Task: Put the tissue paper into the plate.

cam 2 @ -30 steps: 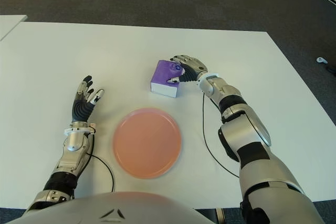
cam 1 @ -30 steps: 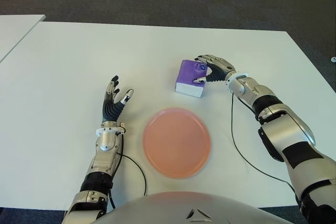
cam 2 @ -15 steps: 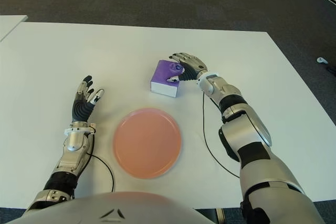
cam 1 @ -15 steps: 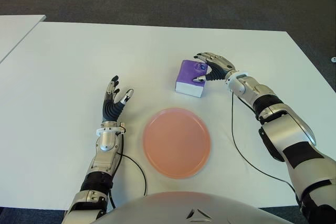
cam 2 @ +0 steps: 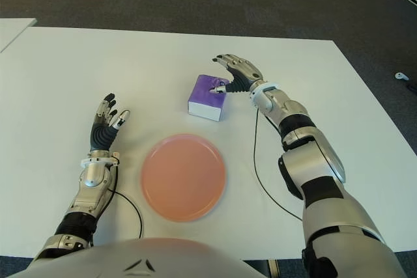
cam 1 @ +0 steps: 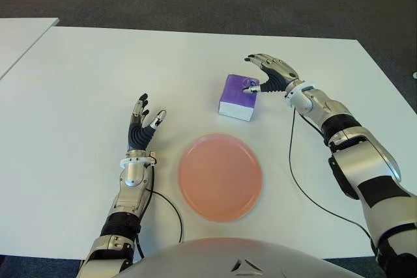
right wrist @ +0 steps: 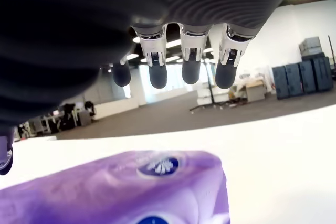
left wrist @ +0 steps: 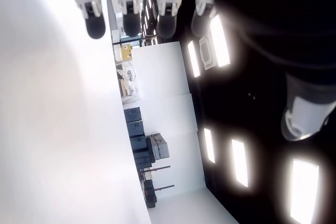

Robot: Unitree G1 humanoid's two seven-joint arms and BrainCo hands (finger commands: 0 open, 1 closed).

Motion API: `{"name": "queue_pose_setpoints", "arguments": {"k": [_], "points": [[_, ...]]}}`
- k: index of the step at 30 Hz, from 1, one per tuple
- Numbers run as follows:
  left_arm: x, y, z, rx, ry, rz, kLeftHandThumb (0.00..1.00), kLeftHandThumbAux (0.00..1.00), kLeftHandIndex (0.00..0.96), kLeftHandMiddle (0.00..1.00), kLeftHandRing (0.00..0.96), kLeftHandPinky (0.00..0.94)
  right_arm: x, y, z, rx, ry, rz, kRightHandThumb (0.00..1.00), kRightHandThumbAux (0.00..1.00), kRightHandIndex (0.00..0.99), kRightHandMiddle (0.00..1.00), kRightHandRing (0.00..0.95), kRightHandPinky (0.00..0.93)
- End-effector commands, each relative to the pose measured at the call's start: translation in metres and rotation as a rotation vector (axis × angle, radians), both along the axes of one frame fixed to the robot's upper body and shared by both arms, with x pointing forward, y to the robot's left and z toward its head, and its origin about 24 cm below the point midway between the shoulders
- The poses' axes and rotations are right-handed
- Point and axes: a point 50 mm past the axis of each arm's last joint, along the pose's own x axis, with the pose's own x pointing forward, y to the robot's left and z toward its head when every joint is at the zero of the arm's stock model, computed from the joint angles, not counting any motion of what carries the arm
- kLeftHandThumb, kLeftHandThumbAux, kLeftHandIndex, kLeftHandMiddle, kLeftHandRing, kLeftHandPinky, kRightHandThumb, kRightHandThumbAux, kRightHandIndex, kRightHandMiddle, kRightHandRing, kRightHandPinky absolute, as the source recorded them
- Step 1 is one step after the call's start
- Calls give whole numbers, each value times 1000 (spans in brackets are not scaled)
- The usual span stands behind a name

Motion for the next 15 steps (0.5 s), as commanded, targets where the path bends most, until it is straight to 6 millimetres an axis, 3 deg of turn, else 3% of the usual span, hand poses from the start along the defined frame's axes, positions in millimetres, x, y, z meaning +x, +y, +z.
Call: {"name": "queue_pose_setpoints", "arguments": {"k": [1, 15], "points": [[-18, 1, -22, 1, 102, 14, 0, 457, 0, 0, 0, 0, 0, 1, 7, 14, -8, 18, 329, 396, 0, 0, 0, 0], [-19, 0, -23, -3, 103, 7, 0, 473, 0, 0, 0, 0, -2, 7, 5, 41, 14, 51, 358, 401, 0, 0, 0, 0]]}}
